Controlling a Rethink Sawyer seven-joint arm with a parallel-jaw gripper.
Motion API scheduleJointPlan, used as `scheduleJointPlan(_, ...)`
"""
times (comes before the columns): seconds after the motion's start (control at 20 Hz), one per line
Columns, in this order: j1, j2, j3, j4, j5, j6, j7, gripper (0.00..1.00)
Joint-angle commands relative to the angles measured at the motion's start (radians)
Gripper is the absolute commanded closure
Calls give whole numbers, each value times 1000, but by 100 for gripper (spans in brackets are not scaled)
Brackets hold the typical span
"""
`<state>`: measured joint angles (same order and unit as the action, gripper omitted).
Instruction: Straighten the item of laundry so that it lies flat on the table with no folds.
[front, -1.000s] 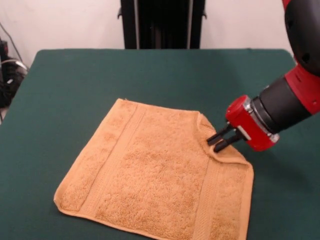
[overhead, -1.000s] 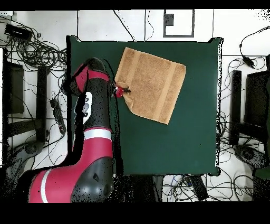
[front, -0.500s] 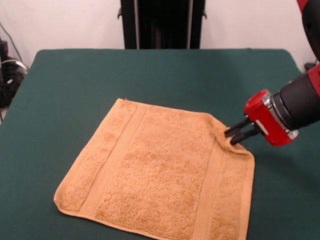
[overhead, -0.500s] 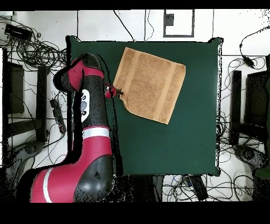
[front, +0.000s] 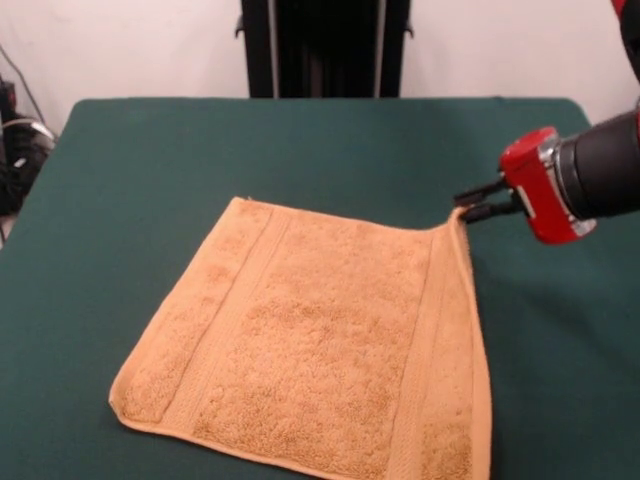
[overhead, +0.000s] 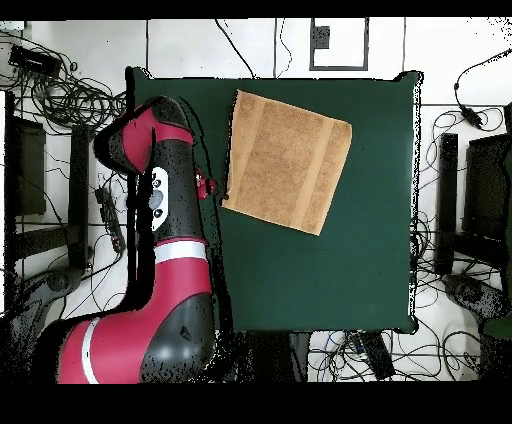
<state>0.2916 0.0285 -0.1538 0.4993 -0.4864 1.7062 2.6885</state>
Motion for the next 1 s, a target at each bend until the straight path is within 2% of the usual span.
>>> scheduleJointPlan(0.05, 11, -13, 130, 120, 68, 7, -271, 100)
scheduleJointPlan(0.4, 7, 39, 175, 91, 56, -256, -229, 100)
scheduleJointPlan(0.6, 5, 58, 192, 71, 45, -350, -210, 100)
scheduleJointPlan(1.0, -3, 97, 220, 18, 57, -320, -214, 100)
